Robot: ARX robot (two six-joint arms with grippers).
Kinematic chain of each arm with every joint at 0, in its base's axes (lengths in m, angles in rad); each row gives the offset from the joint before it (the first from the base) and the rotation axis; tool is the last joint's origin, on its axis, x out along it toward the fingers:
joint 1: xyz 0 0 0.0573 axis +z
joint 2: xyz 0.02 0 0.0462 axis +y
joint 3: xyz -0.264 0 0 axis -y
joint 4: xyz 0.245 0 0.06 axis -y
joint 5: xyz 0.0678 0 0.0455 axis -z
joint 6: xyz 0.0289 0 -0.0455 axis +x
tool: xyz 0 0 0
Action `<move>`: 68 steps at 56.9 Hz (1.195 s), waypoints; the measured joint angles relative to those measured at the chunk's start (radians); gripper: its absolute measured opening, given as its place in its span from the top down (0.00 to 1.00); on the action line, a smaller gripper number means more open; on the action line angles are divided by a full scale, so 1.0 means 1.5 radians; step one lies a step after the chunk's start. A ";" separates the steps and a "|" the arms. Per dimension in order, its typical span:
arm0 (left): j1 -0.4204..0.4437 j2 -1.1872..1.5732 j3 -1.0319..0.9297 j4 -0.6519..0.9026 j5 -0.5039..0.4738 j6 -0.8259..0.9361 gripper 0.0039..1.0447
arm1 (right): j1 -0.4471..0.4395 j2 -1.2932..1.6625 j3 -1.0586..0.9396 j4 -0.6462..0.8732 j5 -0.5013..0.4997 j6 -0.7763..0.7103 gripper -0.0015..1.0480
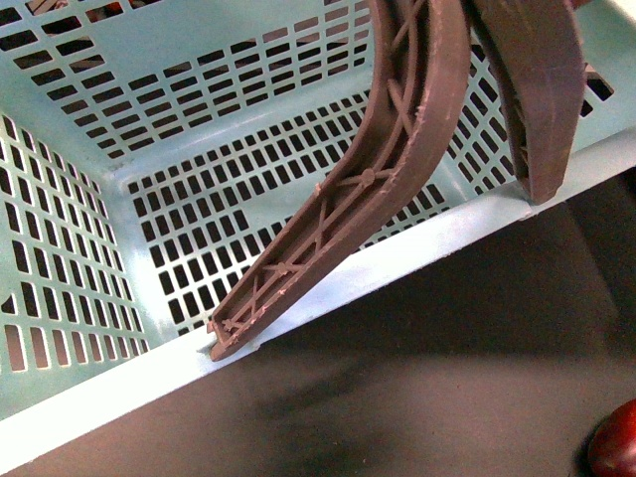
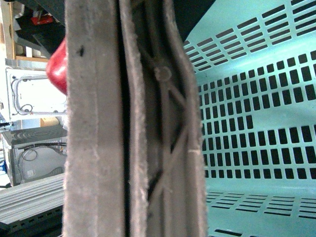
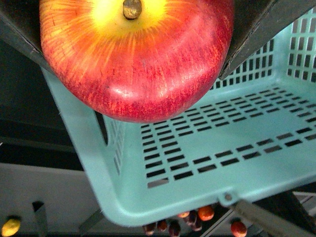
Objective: Pick apple with right arm and hold basket with left
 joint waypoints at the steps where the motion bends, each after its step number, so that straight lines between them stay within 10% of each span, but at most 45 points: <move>1: 0.000 0.000 0.000 0.000 0.000 0.000 0.86 | 0.003 0.002 -0.003 0.001 0.000 0.000 0.23; 11: 0.000 0.000 0.000 0.000 0.000 0.000 0.86 | 0.008 0.006 -0.010 0.003 0.003 0.003 0.07; 44: 0.001 0.004 0.000 -0.002 -0.003 0.003 0.86 | -0.150 -0.173 -0.086 -0.008 0.150 0.017 0.09; 68: -0.001 0.004 0.000 -0.002 -0.003 0.004 0.86 | -0.232 -0.307 -0.309 0.169 0.005 -0.069 0.80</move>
